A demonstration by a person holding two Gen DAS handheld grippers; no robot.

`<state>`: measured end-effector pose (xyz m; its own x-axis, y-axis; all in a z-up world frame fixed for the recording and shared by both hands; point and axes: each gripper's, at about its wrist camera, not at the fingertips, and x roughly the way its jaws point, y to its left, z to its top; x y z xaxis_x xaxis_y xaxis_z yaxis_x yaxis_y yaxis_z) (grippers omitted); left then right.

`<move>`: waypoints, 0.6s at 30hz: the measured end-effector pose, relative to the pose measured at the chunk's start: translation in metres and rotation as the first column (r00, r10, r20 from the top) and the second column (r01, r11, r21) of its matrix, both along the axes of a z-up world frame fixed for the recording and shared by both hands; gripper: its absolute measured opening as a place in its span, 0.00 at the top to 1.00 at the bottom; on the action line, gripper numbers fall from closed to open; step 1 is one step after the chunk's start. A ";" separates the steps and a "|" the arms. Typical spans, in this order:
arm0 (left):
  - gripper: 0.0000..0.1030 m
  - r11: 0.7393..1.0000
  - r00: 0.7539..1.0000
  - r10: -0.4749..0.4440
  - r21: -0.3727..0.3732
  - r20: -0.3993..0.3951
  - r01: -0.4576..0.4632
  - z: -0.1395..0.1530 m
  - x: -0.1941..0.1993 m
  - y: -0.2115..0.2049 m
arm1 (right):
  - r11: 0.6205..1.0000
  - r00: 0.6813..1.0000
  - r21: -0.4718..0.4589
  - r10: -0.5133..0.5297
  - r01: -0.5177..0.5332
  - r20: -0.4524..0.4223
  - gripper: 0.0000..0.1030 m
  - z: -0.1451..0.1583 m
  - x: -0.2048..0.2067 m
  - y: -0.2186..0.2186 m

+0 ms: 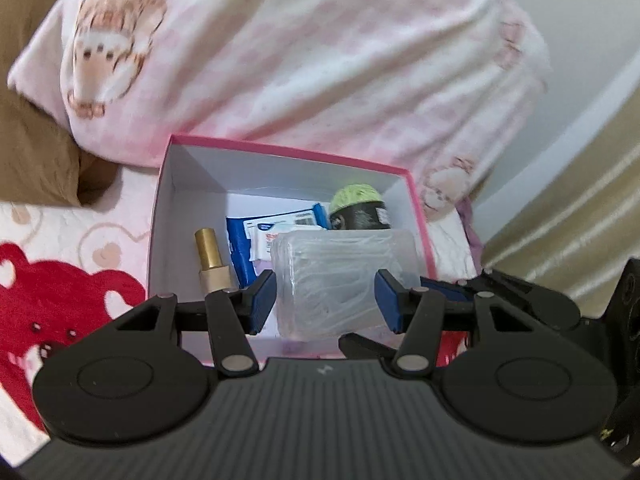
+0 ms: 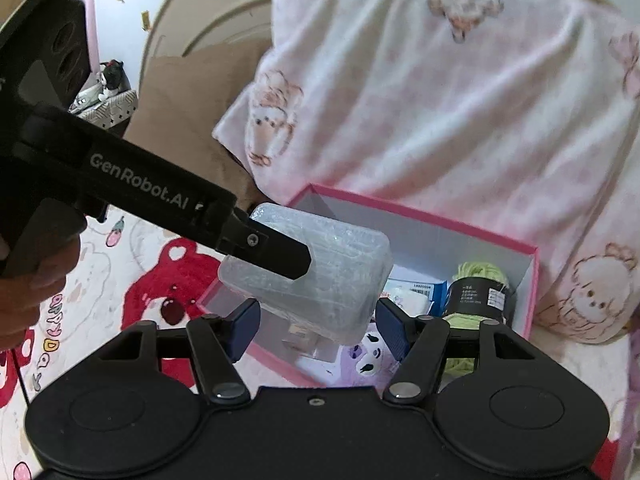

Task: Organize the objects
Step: 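Carry the clear box with the left tool into the pink box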

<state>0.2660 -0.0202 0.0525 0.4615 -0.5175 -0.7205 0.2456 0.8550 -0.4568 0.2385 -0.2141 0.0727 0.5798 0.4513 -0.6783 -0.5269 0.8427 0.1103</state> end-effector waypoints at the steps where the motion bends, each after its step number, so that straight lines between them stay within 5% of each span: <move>1: 0.49 1.000 1.000 0.002 -0.007 -0.004 -0.003 -0.006 0.006 0.001 | 1.000 1.000 0.001 -0.001 0.001 -0.012 0.37 -0.006 0.008 0.000; 9: 0.49 0.995 0.992 0.082 -0.042 -0.093 -0.086 -0.070 0.041 0.008 | 0.999 0.992 0.017 -0.026 0.028 -0.126 0.42 -0.058 0.049 0.004; 18: 0.49 0.997 0.982 0.078 -0.010 -0.171 -0.081 -0.104 0.048 -0.001 | 0.999 0.978 0.017 -0.034 0.038 -0.206 0.43 -0.092 0.053 0.000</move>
<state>0.3139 -0.0213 -0.0513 0.3726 -0.4972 -0.7836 0.0947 0.8603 -0.5008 0.2915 -0.2144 -0.0188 0.4448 0.4478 -0.7757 -0.4602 0.8572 0.2310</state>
